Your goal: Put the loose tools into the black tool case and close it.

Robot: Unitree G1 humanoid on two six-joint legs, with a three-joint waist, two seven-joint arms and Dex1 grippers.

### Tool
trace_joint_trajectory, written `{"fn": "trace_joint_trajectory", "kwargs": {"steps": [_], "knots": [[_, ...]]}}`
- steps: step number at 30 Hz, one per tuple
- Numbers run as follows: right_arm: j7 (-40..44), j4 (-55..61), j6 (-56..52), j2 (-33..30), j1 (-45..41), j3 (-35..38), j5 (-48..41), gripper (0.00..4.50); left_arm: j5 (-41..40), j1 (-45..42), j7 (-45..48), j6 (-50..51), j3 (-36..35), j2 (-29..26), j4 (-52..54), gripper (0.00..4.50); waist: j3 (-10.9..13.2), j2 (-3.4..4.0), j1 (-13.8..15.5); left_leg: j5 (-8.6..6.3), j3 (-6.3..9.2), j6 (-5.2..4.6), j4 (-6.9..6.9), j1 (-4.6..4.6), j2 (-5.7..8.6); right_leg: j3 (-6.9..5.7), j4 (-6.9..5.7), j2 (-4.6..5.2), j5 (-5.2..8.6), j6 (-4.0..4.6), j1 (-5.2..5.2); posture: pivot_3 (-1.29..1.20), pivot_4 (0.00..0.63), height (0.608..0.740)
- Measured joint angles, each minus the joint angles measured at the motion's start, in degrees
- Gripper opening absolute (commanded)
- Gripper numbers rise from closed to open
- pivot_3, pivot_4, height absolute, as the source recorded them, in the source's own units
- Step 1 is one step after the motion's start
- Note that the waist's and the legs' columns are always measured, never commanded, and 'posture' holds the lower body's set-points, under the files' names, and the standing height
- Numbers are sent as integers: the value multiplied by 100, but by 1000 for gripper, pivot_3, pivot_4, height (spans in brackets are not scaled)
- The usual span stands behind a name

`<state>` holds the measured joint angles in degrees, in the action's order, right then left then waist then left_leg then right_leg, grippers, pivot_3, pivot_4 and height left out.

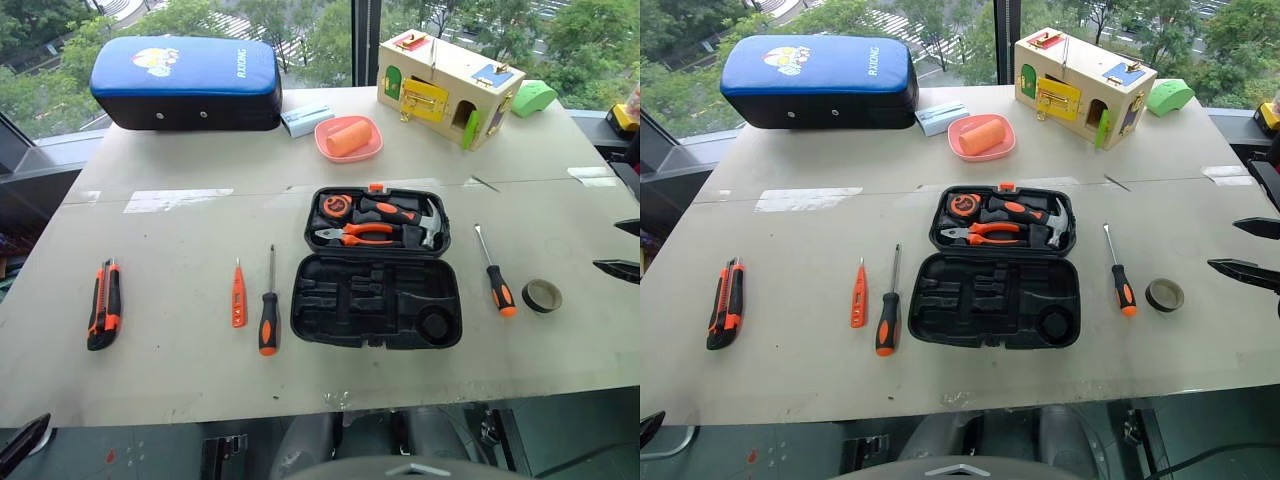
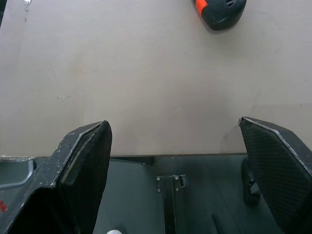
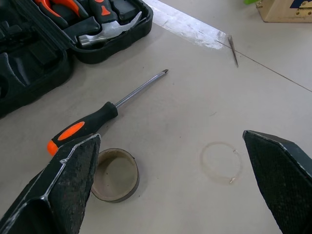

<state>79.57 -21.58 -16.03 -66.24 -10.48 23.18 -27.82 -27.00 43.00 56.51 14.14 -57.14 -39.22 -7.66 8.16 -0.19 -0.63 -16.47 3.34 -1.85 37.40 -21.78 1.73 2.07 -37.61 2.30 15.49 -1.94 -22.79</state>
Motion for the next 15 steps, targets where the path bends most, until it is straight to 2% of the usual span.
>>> {"fn": "trace_joint_trajectory", "kwargs": {"steps": [2,7,15], "knots": [[-3,-8,7,0,-5,0,16,4500,19,-58,24,-84,38,-42,-151,4444,0,0,-1,0,0,0,0,0,0,0,0,0,0,0,0,0,150,735],[-31,-146,129,104,-115,-48,107,4500,242,-842,223,-751,342,-638,-1820,4444,-6,14,5,1,3,1,-2,1,1,-6,-6,0,-2,-2,-1,0,150,735],[-63,-191,248,148,-63,-22,176,4500,433,-1568,658,-1891,656,-1197,-3835,4444,-8,13,-14,0,1,1,-6,2,1,-3,-5,3,-3,-4,-4,0,150,735]]}}
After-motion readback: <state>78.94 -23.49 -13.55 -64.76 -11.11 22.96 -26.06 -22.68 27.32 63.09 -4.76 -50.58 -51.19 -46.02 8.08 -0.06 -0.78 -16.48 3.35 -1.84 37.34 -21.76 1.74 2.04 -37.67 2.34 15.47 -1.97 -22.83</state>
